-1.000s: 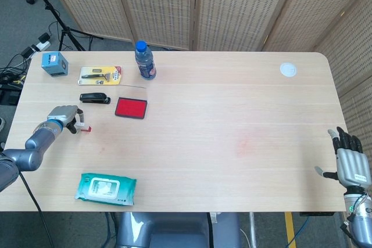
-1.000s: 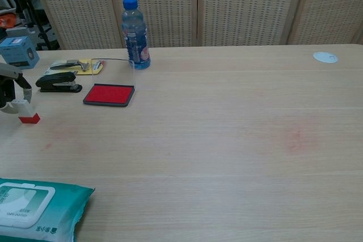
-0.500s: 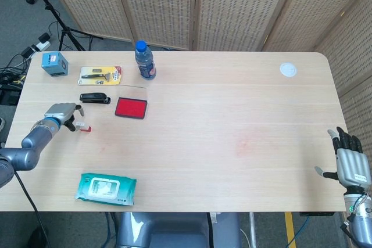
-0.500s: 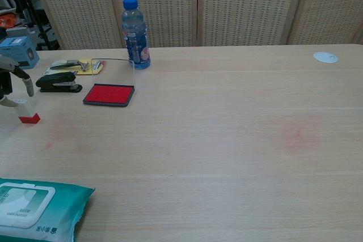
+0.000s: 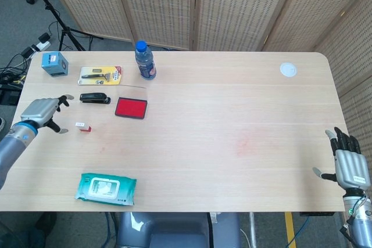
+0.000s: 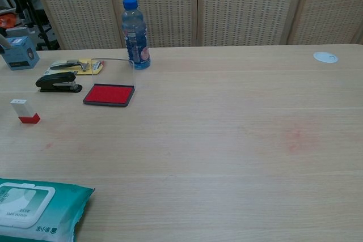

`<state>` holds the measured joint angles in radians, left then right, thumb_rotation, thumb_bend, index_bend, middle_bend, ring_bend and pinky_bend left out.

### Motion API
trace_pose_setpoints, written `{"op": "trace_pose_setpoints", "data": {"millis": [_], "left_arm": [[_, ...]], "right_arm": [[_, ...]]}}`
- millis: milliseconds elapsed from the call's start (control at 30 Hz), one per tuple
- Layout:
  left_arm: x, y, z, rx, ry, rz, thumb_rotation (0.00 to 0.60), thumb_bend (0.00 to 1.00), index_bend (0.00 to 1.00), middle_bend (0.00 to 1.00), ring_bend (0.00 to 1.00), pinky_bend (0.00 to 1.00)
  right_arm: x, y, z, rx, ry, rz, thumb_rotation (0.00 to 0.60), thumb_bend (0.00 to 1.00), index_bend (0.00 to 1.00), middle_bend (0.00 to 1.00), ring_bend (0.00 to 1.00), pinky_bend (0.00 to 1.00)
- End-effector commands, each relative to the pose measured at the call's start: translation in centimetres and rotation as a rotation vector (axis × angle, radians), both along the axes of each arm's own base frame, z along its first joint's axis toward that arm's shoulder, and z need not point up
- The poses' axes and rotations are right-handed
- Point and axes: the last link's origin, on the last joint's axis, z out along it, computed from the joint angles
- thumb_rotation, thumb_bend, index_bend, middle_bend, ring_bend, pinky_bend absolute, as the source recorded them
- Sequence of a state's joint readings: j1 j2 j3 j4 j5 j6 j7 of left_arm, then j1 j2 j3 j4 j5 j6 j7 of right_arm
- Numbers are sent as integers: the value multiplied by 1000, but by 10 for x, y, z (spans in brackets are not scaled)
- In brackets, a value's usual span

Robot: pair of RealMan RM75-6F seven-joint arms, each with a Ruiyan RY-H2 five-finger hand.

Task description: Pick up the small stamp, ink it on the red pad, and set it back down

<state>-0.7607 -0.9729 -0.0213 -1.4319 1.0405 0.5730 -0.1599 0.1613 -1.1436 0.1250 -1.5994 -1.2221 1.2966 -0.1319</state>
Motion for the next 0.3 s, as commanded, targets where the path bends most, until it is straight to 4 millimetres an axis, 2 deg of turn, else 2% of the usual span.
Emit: {"op": "trace_pose_setpoints", "data": {"millis": [33, 133, 300], "left_arm": [[-4, -41, 24, 98, -65, -51, 600, 19, 6, 0, 0, 5], [-17, -69, 25, 256, -102, -103, 600, 1, 0, 0, 0, 0], [-38, -107, 10, 421, -123, -115, 600, 0, 0, 0, 0, 0]], "right_arm": [[3, 2, 1, -2, -2, 16, 600, 0, 0, 0, 0, 0], [5, 3, 1, -13, 0, 45, 600, 0, 0, 0, 0, 0], [7, 3, 1, -54, 5, 108, 600, 0, 0, 0, 0, 0]]}}
